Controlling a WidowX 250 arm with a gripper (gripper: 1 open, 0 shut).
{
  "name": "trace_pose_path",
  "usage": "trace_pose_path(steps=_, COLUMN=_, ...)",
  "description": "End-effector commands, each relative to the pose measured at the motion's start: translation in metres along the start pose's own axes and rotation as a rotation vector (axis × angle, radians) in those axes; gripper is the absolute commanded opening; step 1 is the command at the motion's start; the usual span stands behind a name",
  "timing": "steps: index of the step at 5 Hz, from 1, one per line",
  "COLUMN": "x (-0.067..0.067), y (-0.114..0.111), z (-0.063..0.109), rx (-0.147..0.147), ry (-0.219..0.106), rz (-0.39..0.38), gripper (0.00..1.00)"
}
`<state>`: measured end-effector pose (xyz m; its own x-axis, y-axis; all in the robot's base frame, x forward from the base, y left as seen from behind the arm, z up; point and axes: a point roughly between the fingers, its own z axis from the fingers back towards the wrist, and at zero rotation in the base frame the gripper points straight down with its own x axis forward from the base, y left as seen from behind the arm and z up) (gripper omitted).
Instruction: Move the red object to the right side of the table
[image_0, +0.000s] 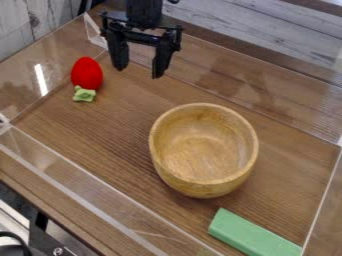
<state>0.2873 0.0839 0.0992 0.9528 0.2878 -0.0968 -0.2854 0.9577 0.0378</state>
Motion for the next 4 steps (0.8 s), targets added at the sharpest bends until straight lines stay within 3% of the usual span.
trace_pose_path(steps=1, x=-0.002, y=-0.006, z=-0.002, rx=0.023, ry=-0.016, rz=-0.025, gripper=1.00)
trace_pose_path(steps=2, x=-0.001, y=0.020, z=0.004, rx=0.032, ry=-0.033, rz=-0.080, gripper=1.00)
trace_pose_path(steps=4, x=-0.002, y=0.048, z=-0.007, rx=0.057, ry=-0.019, rz=-0.163, gripper=1.00)
